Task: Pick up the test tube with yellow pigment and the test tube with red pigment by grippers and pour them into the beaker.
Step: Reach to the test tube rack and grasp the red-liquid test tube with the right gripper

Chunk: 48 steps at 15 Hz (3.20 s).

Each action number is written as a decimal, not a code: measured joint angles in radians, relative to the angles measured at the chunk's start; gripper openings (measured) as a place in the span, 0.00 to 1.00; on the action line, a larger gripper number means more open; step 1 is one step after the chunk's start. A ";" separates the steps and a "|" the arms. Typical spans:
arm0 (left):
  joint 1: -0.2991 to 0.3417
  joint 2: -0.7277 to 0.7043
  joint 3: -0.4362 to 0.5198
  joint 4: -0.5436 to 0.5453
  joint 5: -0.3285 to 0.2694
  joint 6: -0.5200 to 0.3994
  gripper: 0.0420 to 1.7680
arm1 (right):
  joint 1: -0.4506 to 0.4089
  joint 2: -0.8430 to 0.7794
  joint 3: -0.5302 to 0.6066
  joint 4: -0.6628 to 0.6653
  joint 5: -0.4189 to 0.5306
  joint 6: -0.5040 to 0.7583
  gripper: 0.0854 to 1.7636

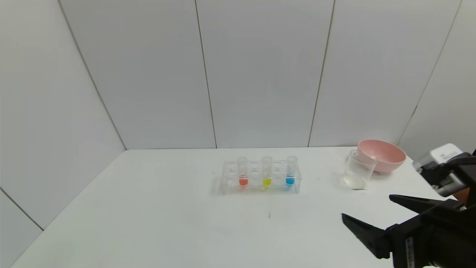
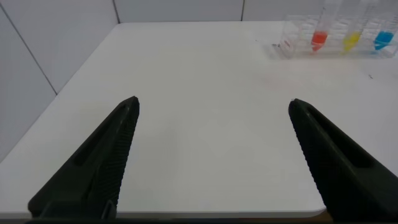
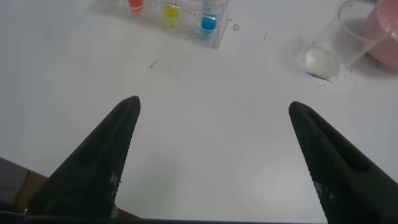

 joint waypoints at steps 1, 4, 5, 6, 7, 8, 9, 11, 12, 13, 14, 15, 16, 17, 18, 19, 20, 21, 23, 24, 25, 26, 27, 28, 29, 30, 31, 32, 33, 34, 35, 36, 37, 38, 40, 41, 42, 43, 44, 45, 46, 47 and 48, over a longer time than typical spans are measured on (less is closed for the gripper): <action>0.000 0.000 0.000 0.000 0.000 0.000 0.97 | 0.046 0.043 -0.022 0.002 -0.016 0.040 0.97; 0.000 0.000 0.000 0.000 0.000 0.000 0.97 | 0.123 0.185 -0.123 0.007 -0.054 0.143 0.97; 0.000 0.000 0.000 0.000 0.000 0.000 0.97 | 0.137 0.237 -0.165 0.008 -0.063 0.160 0.97; 0.000 0.000 0.000 0.000 0.000 0.000 0.97 | 0.147 0.295 -0.216 0.008 -0.075 0.176 0.97; 0.000 0.000 0.000 0.000 0.000 0.000 0.97 | 0.156 0.349 -0.262 0.008 -0.091 0.191 0.97; 0.000 0.000 0.000 0.000 0.000 0.000 0.97 | 0.161 0.403 -0.310 0.007 -0.107 0.204 0.97; 0.000 0.000 0.000 0.000 0.000 0.000 0.97 | 0.165 0.457 -0.357 0.006 -0.121 0.219 0.97; 0.000 0.000 0.000 0.000 0.000 0.000 0.97 | 0.169 0.568 -0.453 0.003 -0.151 0.252 0.97; 0.000 0.000 0.000 0.000 0.000 0.000 0.97 | 0.170 0.617 -0.499 0.003 -0.167 0.262 0.97; 0.000 0.000 0.000 0.000 0.000 0.000 0.97 | 0.170 0.661 -0.543 0.004 -0.181 0.267 0.97; 0.000 0.000 0.000 0.000 0.000 0.000 0.97 | 0.168 0.701 -0.585 0.007 -0.189 0.268 0.97; 0.000 0.000 0.000 0.000 0.000 0.000 0.97 | 0.163 0.738 -0.627 0.008 -0.193 0.266 0.97; 0.000 0.000 0.000 0.000 0.000 0.000 0.97 | 0.155 0.769 -0.664 0.009 -0.195 0.264 0.97; 0.000 0.000 0.000 0.000 0.000 0.000 0.97 | 0.146 0.800 -0.694 0.009 -0.196 0.261 0.97; 0.000 0.000 0.000 0.000 0.000 0.000 0.97 | 0.134 0.833 -0.730 0.008 -0.196 0.252 0.97; 0.000 0.000 0.000 0.000 0.000 0.000 0.97 | 0.121 0.865 -0.763 0.007 -0.196 0.242 0.97; 0.000 0.000 0.000 0.000 0.000 0.000 0.97 | 0.108 0.897 -0.802 0.007 -0.196 0.228 0.97; 0.000 0.000 0.000 0.000 0.000 0.000 0.97 | 0.093 0.934 -0.847 0.008 -0.196 0.216 0.97; 0.000 0.000 0.000 0.000 0.000 0.000 0.97 | 0.067 1.000 -0.935 0.009 -0.197 0.190 0.97; 0.000 0.000 0.000 0.000 0.000 0.000 0.97 | 0.056 1.036 -0.983 0.011 -0.196 0.175 0.97; 0.000 0.000 0.000 0.000 0.000 0.000 0.97 | 0.049 1.068 -1.029 0.012 -0.197 0.161 0.97; 0.000 0.000 0.000 0.000 0.000 0.000 0.97 | 0.043 1.099 -1.073 0.013 -0.197 0.147 0.97; 0.000 0.000 0.000 0.000 0.000 0.000 0.97 | 0.037 1.131 -1.121 0.016 -0.197 0.134 0.97; 0.000 0.000 0.000 0.000 0.000 0.000 0.97 | 0.034 1.159 -1.166 0.024 -0.196 0.125 0.97; 0.000 0.000 0.000 0.000 0.000 0.000 0.97 | 0.029 1.188 -1.210 0.036 -0.197 0.118 0.97; 0.000 0.000 0.000 0.000 0.000 0.000 0.97 | 0.026 1.210 -1.234 0.038 -0.197 0.111 0.97; 0.000 0.000 0.000 0.000 0.000 0.000 0.97 | 0.022 1.229 -1.247 0.031 -0.197 0.099 0.97; 0.000 0.000 0.000 0.000 0.000 0.000 0.97 | 0.016 1.242 -1.253 0.025 -0.197 0.093 0.97; 0.000 0.000 0.000 0.000 0.000 0.000 0.97 | 0.010 1.252 -1.256 0.019 -0.197 0.091 0.97; 0.000 0.000 0.000 0.000 0.000 0.000 0.97 | 0.002 1.259 -1.259 0.004 -0.197 0.085 0.97; 0.000 0.000 0.000 0.000 0.000 0.000 0.97 | -0.004 1.266 -1.259 -0.023 -0.198 0.072 0.97; 0.000 0.000 0.000 0.000 0.000 0.000 0.97 | -0.011 1.274 -1.259 -0.065 -0.197 0.054 0.97; 0.000 0.000 0.000 0.000 0.000 0.000 0.97 | -0.016 1.283 -1.260 -0.108 -0.197 0.037 0.97; 0.000 0.000 0.000 0.000 0.000 0.000 0.97 | -0.018 1.293 -1.260 -0.137 -0.197 0.015 0.97; 0.000 0.000 0.000 0.000 0.000 0.000 0.97 | -0.020 1.310 -1.260 -0.154 -0.197 0.000 0.97; 0.000 0.000 0.000 0.000 0.000 0.000 0.97 | -0.021 1.314 -1.260 -0.154 -0.197 -0.001 0.97; 0.000 0.000 0.000 0.000 0.000 0.000 0.97 | -0.023 1.316 -1.260 -0.155 -0.196 -0.001 0.97; 0.000 0.000 0.000 0.000 0.000 0.000 0.97 | -0.025 1.316 -1.260 -0.155 -0.196 -0.001 0.97; 0.000 0.000 0.000 0.000 0.000 0.000 0.97 | -0.028 1.316 -1.260 -0.155 -0.196 -0.001 0.97; 0.000 0.000 0.000 0.000 0.000 0.000 0.97 | -0.030 1.316 -1.260 -0.155 -0.196 -0.001 0.97; 0.000 0.000 0.000 0.000 0.000 0.000 0.97 | -0.032 1.315 -1.260 -0.157 -0.195 -0.001 0.97; 0.000 0.000 0.000 0.000 0.000 0.000 0.97 | -0.036 1.314 -1.260 -0.157 -0.196 -0.001 0.97; 0.000 0.000 0.000 0.000 0.000 0.000 0.97 | -0.038 1.313 -1.260 -0.158 -0.196 0.000 0.97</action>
